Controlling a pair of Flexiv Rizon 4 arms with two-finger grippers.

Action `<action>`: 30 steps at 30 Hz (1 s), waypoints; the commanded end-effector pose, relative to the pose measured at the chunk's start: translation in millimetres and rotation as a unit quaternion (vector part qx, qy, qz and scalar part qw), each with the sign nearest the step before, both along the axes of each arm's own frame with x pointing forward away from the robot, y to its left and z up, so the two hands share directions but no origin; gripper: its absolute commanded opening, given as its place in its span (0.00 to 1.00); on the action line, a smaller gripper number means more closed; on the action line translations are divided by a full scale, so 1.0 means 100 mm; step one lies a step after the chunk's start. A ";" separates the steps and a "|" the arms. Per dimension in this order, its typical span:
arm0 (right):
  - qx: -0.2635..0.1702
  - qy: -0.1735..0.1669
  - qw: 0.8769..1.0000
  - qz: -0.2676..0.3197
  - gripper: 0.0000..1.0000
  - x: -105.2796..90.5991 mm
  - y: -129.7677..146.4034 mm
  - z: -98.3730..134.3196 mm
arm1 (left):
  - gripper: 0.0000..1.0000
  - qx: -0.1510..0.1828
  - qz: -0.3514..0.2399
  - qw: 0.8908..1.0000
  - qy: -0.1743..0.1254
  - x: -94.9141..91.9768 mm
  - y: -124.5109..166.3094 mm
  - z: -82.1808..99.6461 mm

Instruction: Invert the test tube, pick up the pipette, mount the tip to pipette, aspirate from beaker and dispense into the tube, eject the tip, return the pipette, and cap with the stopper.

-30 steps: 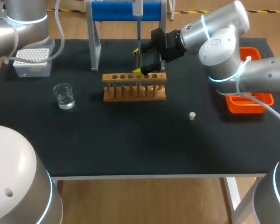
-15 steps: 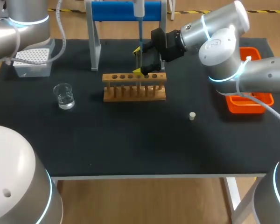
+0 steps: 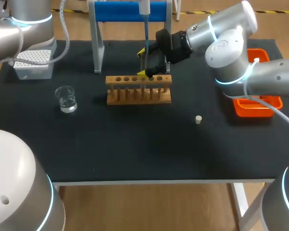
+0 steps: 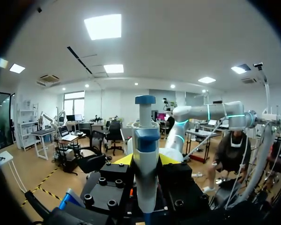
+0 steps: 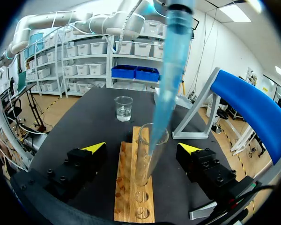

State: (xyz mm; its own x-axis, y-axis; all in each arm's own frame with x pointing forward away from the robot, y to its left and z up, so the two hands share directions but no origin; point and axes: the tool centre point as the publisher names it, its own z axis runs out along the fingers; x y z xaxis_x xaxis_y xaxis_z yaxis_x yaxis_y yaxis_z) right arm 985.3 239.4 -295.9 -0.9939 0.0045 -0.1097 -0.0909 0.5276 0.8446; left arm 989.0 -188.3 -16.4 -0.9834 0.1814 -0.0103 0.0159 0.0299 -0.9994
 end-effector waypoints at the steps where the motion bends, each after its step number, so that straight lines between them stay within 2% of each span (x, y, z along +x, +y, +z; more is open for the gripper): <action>1: -0.001 0.001 1.000 0.001 1.00 0.01 -0.01 0.01 | 0.00 -0.002 0.003 1.000 -0.004 0.01 0.04 0.02; 13: -0.001 0.001 1.000 0.001 1.00 0.01 -0.01 0.01 | 0.00 0.003 0.018 1.000 -0.009 -0.05 0.13 0.09; 30: -0.001 0.001 1.000 0.001 1.00 0.01 -0.01 0.01 | 0.00 0.006 0.013 1.000 0.005 -0.04 0.10 -0.02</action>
State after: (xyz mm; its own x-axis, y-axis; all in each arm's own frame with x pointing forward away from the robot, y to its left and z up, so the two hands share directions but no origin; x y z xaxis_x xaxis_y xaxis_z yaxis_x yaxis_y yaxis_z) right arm 985.3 239.4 -295.9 -0.9940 0.0045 -0.1097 -0.0909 0.5277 0.8446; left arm 982.8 -178.3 -17.1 -0.9887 0.1498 -0.0012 0.0078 0.0437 -0.9990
